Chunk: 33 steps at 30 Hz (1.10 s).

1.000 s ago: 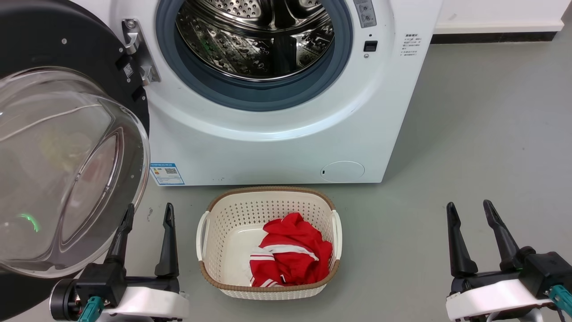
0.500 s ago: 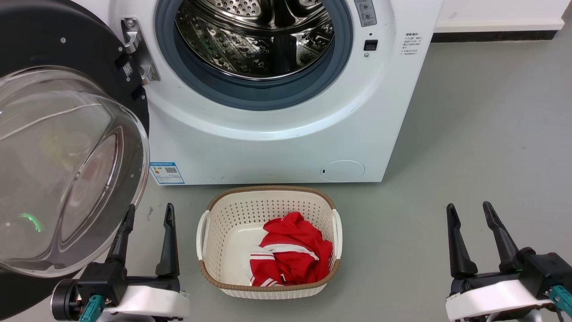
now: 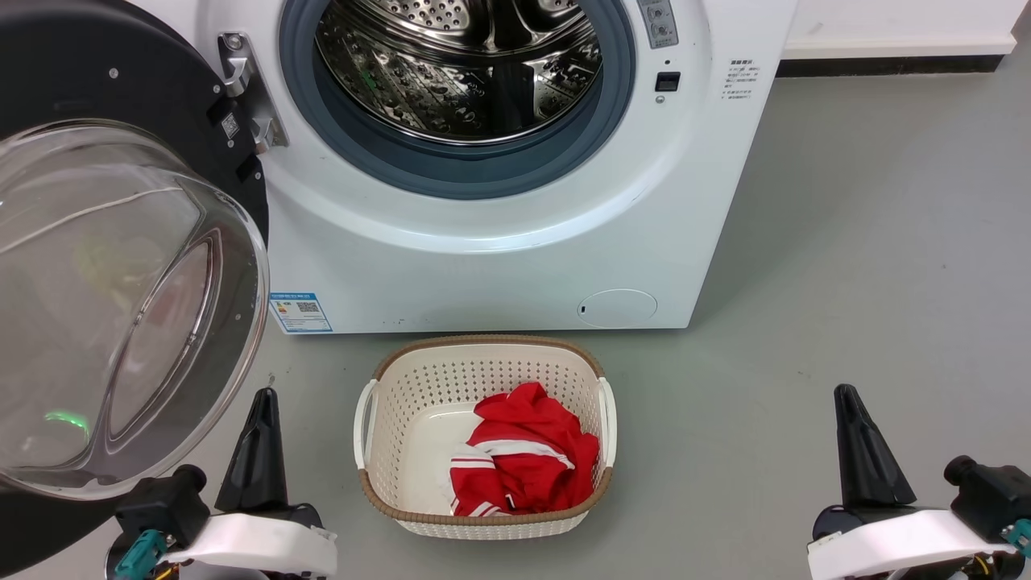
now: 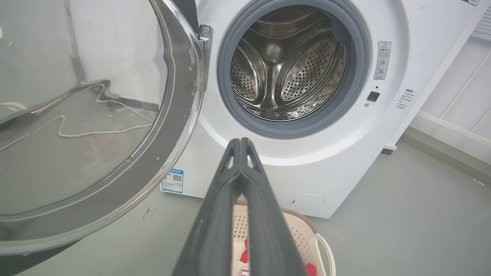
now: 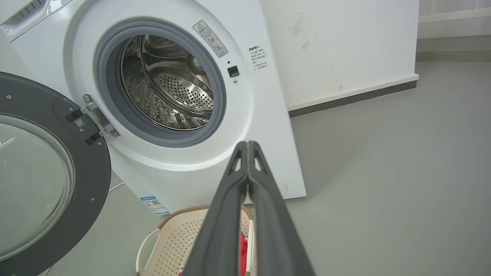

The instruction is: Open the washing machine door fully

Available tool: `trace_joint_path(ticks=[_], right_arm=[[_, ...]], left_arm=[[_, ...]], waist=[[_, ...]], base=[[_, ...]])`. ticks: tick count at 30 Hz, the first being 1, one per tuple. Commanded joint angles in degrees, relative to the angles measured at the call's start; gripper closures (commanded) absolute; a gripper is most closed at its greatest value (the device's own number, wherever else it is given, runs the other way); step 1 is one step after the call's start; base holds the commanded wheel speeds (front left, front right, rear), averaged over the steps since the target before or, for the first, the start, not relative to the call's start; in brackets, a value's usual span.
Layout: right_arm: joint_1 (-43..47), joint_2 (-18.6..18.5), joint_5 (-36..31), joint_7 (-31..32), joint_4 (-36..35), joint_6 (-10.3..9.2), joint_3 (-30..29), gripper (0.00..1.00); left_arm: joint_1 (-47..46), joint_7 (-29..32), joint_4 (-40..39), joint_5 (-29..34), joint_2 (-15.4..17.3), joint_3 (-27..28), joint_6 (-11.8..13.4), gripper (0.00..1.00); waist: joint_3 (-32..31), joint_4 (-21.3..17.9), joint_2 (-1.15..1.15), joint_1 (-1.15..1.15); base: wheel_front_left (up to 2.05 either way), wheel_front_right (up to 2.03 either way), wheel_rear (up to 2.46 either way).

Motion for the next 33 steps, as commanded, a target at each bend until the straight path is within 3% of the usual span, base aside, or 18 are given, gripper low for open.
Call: trace_joint_path(ticks=[1, 33], right_arm=[[-1.6, -0.6, 3.0, 0.4, -0.4, 0.00, 0.0, 1.00], [-4.8, -1.8, 34.1, 6.6, 3.9, 0.00, -0.7, 1.00]], left_arm=[[-1.5, 0.5, -0.5, -3.0, 0.1, 0.2, -0.2, 1.00], [-3.9, 8.0, 3.5, -34.3, 0.2, 0.9, -1.0, 1.00]], waist=[[-0.1, 0.0, 0.00, 0.00], [-1.1, 0.0, 0.00, 0.00]], base=[[0.00, 0.00, 0.00], [0.00, 0.00, 0.00]])
